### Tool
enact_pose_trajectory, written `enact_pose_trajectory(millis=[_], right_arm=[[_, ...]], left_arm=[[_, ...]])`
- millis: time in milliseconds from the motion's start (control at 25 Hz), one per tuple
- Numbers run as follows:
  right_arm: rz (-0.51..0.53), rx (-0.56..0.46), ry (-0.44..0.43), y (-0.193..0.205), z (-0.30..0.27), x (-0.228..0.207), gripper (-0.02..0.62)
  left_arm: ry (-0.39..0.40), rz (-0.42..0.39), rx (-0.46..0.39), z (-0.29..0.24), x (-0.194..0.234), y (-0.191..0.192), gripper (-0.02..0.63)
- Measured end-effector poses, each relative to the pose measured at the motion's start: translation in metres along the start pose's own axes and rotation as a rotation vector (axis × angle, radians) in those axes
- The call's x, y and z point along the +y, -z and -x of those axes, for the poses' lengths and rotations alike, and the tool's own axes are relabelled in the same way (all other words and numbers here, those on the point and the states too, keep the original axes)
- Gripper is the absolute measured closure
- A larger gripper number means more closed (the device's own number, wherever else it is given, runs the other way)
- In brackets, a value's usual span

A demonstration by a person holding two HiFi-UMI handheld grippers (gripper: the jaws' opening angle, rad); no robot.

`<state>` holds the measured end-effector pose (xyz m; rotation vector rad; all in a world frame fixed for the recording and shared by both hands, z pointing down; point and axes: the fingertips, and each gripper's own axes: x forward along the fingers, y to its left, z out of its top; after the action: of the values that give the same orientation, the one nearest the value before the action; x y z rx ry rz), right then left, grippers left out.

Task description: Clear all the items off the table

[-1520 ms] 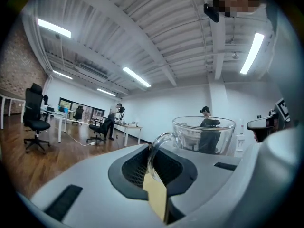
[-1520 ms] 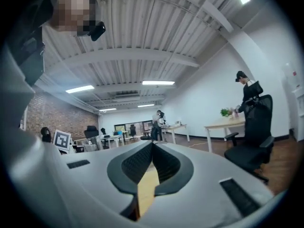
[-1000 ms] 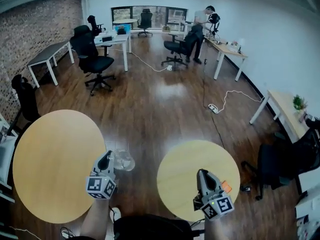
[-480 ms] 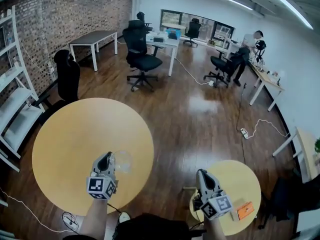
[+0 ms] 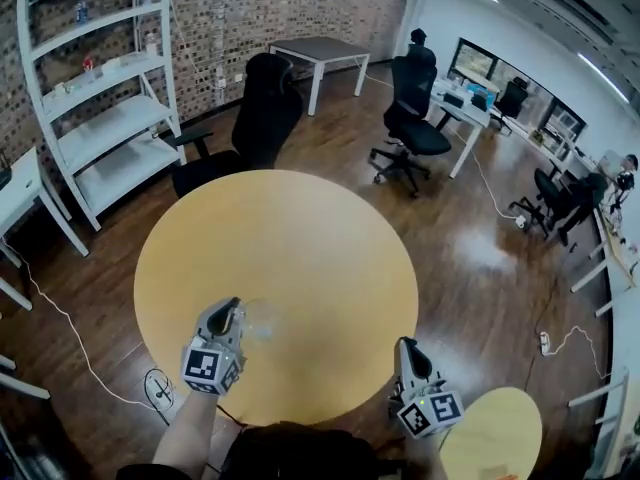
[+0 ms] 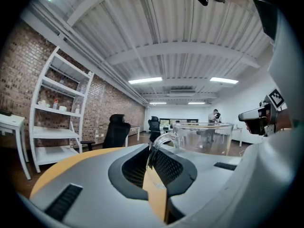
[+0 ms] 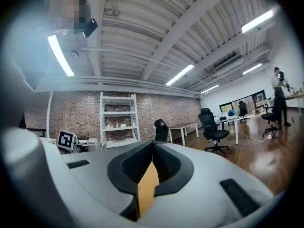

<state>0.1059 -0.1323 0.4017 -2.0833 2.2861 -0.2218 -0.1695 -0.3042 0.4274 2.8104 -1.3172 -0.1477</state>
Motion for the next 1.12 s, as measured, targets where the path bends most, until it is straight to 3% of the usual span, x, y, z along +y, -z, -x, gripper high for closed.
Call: enact_pose_trajectory(millis=[200,440,840,1000,1120], right_arm=[[0.008,0.09,-0.182,0.031,-0.056,0.055,0.591],[-0.035,0.203,-0.271,0.061,-0.099,0.053,0.591],[-0.032,0.328,-0.335,0.092,-0.171,0.042,0.591],[-0.049,0.368,-0.331,0.111,-0.193,0.03,0.591],[-0.022,0.414,-0.268,0.134,-0.206,0.012,0.591]], left_arm=[[-0.21,-0.006,0.019,0.047,0.077,0.014,0.597],[-0.378,-0.026,0.071,0.066,0.118,0.037,0.595],[-0.615,0.026,0.142,0.062,0.177,0.097,0.588],[-0.665,0.015,0.157,0.045,0.193,0.116,0.589],[-0.663,0.009,0.176,0.03,0.203,0.135,0.589]])
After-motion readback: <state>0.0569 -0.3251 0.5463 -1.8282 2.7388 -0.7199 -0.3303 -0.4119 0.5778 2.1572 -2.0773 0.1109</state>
